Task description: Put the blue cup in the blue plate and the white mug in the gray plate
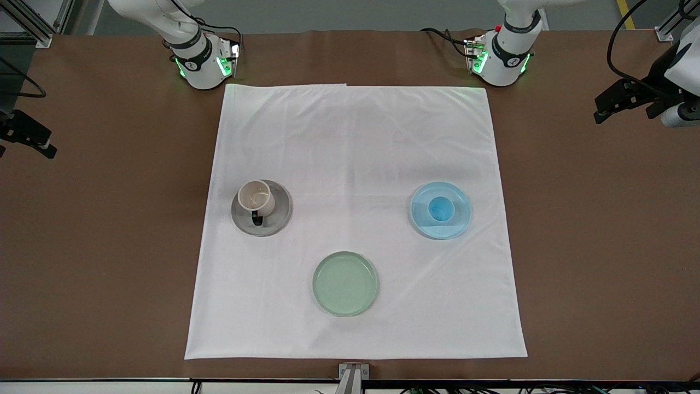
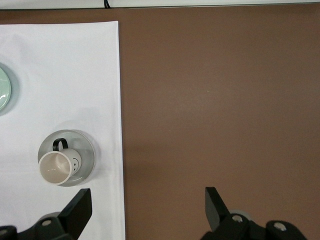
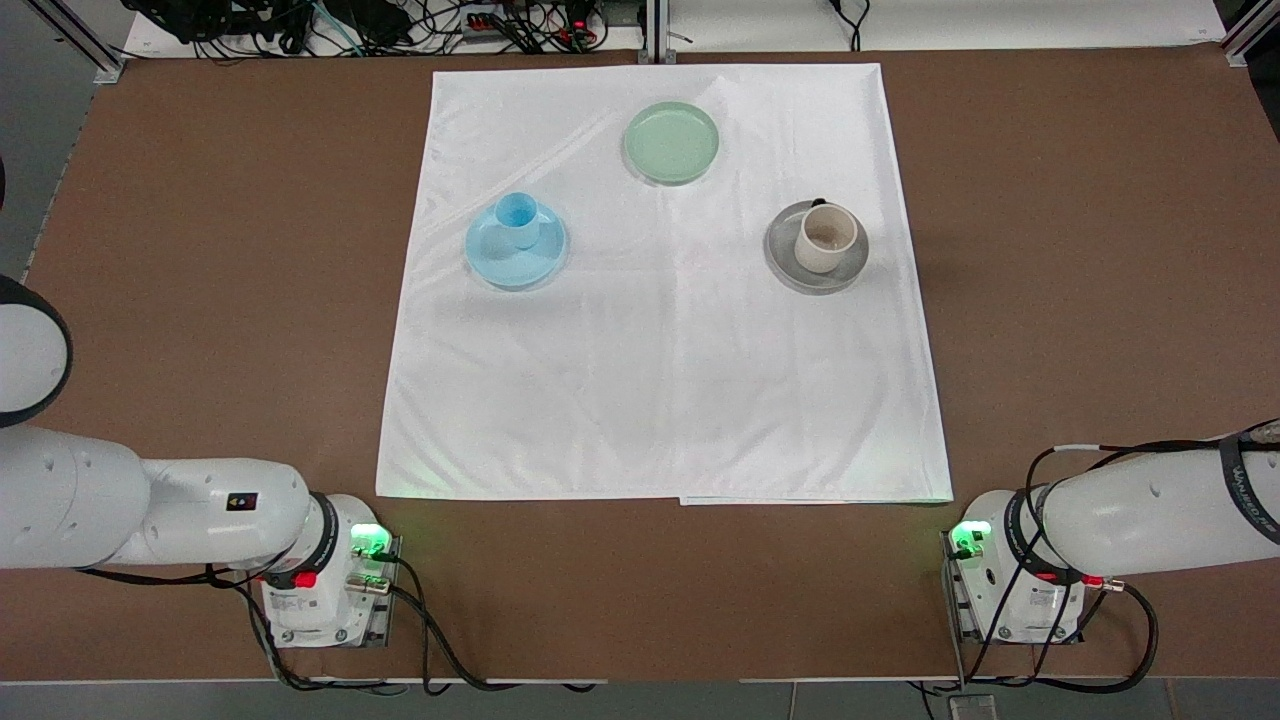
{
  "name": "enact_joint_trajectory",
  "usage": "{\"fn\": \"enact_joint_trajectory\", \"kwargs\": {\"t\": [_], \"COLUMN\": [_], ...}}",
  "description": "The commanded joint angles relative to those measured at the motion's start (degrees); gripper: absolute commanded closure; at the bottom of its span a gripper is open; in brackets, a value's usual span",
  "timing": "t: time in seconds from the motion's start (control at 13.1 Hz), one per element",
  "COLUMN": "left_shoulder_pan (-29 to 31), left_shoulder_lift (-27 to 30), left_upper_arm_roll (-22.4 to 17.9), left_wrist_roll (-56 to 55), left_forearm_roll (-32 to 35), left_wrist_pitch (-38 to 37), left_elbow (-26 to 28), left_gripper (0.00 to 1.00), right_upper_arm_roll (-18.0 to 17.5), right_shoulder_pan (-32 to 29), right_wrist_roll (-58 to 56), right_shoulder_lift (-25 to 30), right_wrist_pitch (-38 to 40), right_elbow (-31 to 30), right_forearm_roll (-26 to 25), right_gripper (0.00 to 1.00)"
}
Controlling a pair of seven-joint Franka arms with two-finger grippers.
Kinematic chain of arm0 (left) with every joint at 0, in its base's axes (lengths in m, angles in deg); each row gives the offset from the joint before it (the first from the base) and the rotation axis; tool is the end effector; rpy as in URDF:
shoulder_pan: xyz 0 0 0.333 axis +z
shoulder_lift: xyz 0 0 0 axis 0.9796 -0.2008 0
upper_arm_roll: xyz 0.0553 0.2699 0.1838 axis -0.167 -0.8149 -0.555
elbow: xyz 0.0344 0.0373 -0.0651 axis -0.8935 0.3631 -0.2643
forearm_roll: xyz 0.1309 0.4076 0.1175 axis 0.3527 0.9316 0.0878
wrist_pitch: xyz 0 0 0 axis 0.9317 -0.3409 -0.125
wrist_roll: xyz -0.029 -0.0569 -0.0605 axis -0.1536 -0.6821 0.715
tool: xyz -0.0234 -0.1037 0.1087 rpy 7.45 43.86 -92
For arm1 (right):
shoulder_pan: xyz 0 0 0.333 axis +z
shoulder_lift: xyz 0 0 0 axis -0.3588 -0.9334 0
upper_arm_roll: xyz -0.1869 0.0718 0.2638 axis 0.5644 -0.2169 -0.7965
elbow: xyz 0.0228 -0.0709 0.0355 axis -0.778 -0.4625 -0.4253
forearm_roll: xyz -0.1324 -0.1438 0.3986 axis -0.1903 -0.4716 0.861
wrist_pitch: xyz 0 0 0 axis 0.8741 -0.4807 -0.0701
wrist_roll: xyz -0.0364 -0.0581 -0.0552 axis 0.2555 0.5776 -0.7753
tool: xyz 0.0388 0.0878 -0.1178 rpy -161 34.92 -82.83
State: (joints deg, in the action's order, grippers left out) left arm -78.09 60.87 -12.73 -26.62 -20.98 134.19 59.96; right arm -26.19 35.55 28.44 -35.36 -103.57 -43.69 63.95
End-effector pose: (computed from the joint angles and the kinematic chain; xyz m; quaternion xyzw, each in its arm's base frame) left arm 0.5634 -0.0515 0.6322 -0.9992 -0.0293 0.0177 0.0203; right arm 0.6091 -0.0471 0.6217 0.9983 -0.0092 0.0579 0.0046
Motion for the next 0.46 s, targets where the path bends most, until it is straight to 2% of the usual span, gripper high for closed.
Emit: {"fn": "enact_joint_trajectory", "kwargs": {"t": [0.0,0.3,0.38], "left_shoulder_pan": [0.38,0.29,0.29], "left_shoulder_lift": [1.04,1.22,1.22], "left_upper_arm_roll": [0.00,0.00,0.00], "left_wrist_roll": [1.42,1.42,1.42], "left_forearm_roll": [-1.36,-1.36,-1.36], "left_wrist_pitch": [-0.39,-0.39,-0.39], "left_elbow": [0.48,0.48,0.48], "left_gripper": [0.00,0.00,0.00], "right_upper_arm_roll": [-0.05,-0.22,-1.70], "right_shoulder_pan": [0.59,-0.02,-2.02], "right_wrist_roll": [0.65,0.66,0.66], "right_shoulder_lift": [-0.79,-1.49,-1.76], "right_wrist_pitch": [0.60,0.60,0.69], "right_elbow": [1.30,1.30,1.30], "right_forearm_roll": [-0.16,-0.08,1.49], "right_gripper": [0.00,0.00,0.00]}}
